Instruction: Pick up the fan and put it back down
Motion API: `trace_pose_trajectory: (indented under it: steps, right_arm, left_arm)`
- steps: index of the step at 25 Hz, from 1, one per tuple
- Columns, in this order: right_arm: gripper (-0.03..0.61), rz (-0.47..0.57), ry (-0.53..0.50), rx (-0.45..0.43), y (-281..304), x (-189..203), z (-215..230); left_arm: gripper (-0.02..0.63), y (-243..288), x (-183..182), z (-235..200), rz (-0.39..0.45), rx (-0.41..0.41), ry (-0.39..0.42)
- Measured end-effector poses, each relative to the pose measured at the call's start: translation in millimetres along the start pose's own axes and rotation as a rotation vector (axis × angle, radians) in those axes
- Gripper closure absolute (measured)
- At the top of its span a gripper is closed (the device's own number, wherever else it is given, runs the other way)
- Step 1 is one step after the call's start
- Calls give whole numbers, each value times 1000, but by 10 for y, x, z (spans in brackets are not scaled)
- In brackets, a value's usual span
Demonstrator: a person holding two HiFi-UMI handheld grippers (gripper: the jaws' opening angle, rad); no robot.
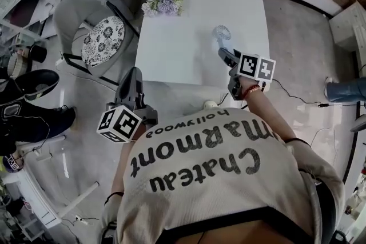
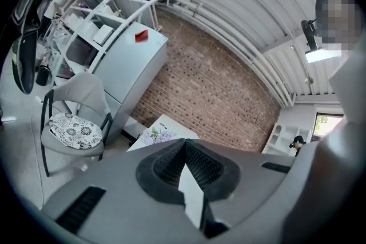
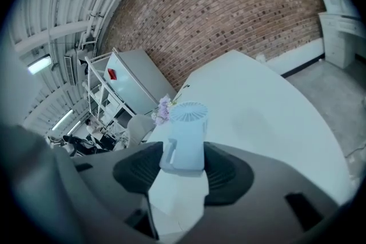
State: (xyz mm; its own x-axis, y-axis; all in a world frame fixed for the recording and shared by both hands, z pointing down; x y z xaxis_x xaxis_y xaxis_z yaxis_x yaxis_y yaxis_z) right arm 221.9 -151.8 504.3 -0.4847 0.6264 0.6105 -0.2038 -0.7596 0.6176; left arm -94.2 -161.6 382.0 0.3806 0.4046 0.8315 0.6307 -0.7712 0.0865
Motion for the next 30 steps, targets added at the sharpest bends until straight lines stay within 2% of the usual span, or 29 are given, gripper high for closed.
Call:
trace_pose_trajectory:
  steps: [10, 14, 21, 30]
  right_arm:
    - [354, 50, 38, -16, -174, 205, -531]
    - [354, 54, 53, -24, -96, 435, -757]
    - [356, -3, 26, -61, -60, 718, -1054]
    - [356, -79, -10, -119, 131, 872, -1393]
  left_arm:
    - [612, -400, -207, -228, -15, 31, 4]
    - [612, -636, -237, -470, -11, 27, 6]
    - [612, -965, -282, -619, 16, -3, -12]
    - [612, -1196, -201, -782, 38, -67, -50]
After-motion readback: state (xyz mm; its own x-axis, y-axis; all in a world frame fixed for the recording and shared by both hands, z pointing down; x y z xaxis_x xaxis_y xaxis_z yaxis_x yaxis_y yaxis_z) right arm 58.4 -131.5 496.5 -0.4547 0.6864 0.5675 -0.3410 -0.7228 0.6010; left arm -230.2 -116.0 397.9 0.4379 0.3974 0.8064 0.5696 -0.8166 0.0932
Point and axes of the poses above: the fingertips, and each gripper's own axes: y forward along the fingers, z to its right, x out of its underside, the point moved 1 cm from there along -y, backward along the fingers, and after that the axes turned 6 degrees about x, right-handed, at the moved point
